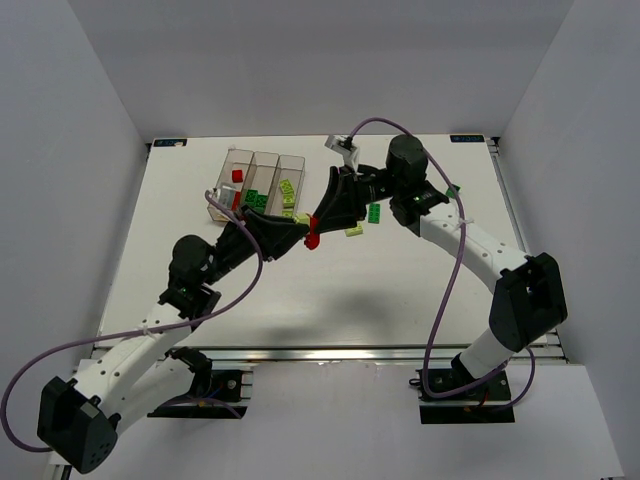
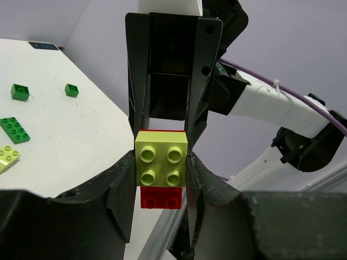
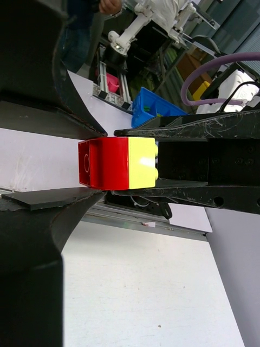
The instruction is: Sort the legos into containers by color
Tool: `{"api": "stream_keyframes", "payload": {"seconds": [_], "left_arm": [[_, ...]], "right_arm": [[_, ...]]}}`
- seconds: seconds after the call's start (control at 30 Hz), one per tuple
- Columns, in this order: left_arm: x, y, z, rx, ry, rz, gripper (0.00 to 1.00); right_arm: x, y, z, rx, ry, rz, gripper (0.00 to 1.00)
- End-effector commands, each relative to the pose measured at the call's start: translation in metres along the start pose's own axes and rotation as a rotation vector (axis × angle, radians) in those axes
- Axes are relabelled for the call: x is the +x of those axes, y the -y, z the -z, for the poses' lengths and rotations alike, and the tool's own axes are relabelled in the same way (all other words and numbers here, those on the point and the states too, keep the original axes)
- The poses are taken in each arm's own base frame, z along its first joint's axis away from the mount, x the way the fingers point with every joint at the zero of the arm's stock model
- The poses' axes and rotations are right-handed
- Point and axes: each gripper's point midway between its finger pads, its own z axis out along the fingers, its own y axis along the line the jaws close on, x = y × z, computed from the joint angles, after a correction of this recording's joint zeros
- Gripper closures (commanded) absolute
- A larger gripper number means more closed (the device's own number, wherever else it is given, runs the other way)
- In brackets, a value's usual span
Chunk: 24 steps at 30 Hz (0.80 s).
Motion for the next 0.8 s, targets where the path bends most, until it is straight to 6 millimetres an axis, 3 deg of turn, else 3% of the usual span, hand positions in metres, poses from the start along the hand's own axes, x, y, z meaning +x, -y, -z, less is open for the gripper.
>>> {"api": "stream_keyframes", "payload": {"seconds": [0.0,0.27,0.5,0.6,0.63,0.67,0.7,0.73,0.77], "left_arm": [[-0.005,-0.001,0.004,-0.037,0.005,-0.038,1.00],[-0.041,-0.010,0.032,-0.226,0.111,-0.172,1.00],[-0.055,-0.015,0.050,-0.326,0.160,-0.216,1.00],[-0.072,-0.019,0.060,-0.410,0.220,-0.218,1.00],[-0.077,-0.025,0.066,-0.467,0.233,-0.213,1.00],[-0.081,-0.039,0.077,-0.572,0.245,-0.204,1.00],[-0.098,-0.031,0.082,-0.605,0.288,-0.206,1.00],[-0.104,-0.034,0.089,-0.656,0.308,-0.188,1.00],[-0.101,-0.042,0.099,-0.730,0.288,-0.179,1.00]], "right_arm": [[0.000,-0.006,-0.002,-0.017,-0.007,0.057,1.00],[0.001,0.001,0.004,-0.009,-0.008,0.062,1.00],[0.000,0.014,0.005,0.019,-0.007,0.098,1.00],[-0.009,0.061,0.001,0.260,-0.016,0.110,1.00],[-0.012,0.108,0.008,0.457,-0.030,0.188,1.00],[-0.012,0.119,0.000,0.503,-0.050,0.212,1.00],[-0.028,0.129,-0.002,0.550,-0.039,0.261,1.00],[-0.027,0.160,0.001,0.636,-0.047,0.286,1.00],[-0.031,0.167,-0.007,0.651,-0.035,0.312,1.00]]}}
